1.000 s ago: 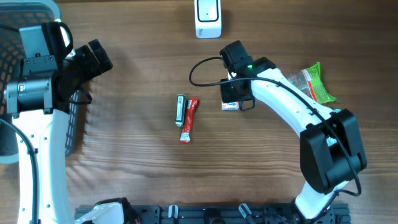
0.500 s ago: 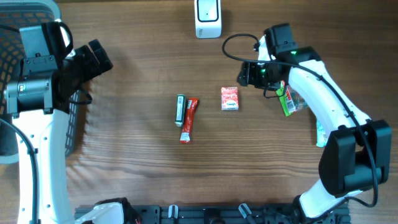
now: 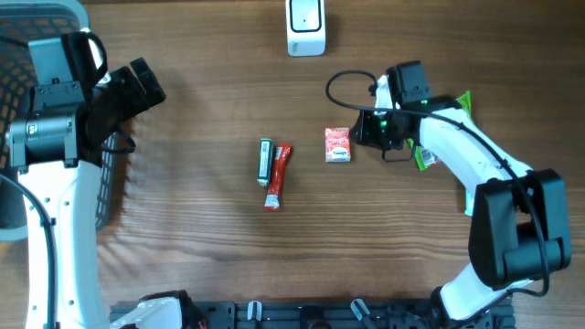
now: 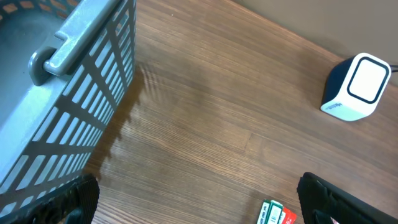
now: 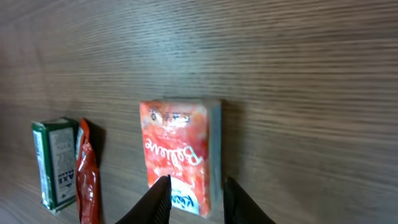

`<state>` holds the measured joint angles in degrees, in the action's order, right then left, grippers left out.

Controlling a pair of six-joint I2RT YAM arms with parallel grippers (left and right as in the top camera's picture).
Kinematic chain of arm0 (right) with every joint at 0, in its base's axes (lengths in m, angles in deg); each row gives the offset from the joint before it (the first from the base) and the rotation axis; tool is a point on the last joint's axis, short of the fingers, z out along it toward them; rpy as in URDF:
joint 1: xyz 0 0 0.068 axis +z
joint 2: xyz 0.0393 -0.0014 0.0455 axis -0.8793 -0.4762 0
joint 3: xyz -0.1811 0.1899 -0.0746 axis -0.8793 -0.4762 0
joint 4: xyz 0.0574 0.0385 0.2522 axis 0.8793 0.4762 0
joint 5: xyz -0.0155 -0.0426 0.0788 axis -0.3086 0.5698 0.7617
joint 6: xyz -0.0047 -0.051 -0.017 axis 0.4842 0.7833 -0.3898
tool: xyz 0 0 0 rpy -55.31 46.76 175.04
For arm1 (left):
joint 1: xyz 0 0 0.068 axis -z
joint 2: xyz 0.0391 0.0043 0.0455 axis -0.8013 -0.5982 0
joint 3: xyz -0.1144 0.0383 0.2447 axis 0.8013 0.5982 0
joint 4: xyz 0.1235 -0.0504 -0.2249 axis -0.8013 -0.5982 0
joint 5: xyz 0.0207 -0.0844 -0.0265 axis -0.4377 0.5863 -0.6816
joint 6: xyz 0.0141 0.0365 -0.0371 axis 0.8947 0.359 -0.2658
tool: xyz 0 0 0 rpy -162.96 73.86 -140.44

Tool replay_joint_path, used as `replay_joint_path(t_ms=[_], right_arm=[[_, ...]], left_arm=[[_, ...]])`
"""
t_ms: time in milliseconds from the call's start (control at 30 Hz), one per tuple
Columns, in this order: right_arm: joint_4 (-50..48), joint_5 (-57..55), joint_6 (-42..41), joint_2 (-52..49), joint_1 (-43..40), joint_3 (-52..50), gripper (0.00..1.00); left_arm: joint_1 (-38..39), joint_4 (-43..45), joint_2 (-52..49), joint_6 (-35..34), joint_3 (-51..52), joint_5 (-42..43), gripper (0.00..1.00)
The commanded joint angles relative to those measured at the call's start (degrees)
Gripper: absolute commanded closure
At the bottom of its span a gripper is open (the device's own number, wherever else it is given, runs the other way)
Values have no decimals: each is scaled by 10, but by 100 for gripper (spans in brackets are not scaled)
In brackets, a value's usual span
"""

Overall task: Scan the item barcode
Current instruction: 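Regrasp the red box upright with the right gripper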

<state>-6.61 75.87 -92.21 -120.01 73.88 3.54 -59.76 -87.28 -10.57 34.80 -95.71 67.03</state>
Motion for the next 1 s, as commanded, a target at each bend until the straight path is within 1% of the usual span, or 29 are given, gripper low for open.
replay_joint_path(t_ms=[0,233,367,567,633,700,833,900,967], right_arm=[[-38,45,-7,8,5,-31,71],[-117,34,-9,8,11,-73,70],[-128,5,-29,8,11,-84,71],[-146,5,-39,8,11,-105,71],[-148,5,-39,8,12,-109,65],[-149,5,-43,8,13,-110,63],[-160,5,-65,3,13,-110,64],[-164,5,-69,-3,13,-110,69],[-165,5,-69,-9,13,-110,71]], left_arm=[[-2,2,4,12,-5,-3,0],[-2,2,4,12,-5,-4,0],[-2,2,4,12,-5,-4,0],[-2,2,4,12,-5,-3,0],[-2,2,4,12,-5,-4,0],[-2,2,4,12,-5,-3,0],[-2,2,4,12,-5,-3,0],[-2,2,4,12,-5,-3,0],[-2,2,4,12,-5,-4,0]])
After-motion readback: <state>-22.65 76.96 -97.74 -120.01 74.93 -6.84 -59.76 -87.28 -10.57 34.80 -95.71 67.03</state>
